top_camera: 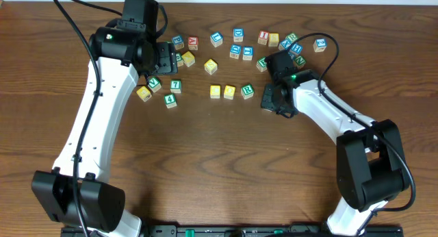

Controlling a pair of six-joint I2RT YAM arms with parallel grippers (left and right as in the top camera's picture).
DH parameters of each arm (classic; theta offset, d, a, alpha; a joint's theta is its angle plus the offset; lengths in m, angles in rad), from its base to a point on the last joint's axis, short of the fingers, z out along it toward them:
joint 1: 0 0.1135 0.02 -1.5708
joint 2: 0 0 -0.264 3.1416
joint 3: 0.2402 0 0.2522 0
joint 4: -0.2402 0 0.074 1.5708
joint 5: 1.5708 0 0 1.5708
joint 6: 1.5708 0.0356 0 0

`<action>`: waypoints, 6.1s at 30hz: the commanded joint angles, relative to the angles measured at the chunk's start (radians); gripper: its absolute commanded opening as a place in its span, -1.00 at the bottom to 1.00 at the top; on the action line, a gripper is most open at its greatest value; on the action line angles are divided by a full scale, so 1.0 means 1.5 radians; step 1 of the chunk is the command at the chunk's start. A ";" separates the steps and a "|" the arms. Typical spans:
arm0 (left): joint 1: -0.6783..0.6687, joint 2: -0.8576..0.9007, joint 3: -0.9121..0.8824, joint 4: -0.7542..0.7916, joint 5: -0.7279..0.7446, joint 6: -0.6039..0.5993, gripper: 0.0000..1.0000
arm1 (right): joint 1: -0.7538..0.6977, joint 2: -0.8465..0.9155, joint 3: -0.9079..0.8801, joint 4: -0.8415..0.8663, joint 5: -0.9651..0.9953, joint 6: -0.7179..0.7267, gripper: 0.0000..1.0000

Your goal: Spell out CORL

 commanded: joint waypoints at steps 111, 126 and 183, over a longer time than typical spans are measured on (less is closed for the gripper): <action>0.000 0.001 -0.007 -0.002 -0.005 0.004 0.59 | -0.069 0.009 -0.048 0.136 -0.145 -0.125 -0.98; 0.000 0.001 -0.007 -0.004 -0.005 0.004 0.59 | -0.072 -0.003 -0.033 0.193 -0.301 -0.150 -0.98; 0.000 0.001 -0.007 -0.005 -0.005 0.004 0.59 | -0.095 0.018 -0.094 0.181 -0.222 -0.151 -0.98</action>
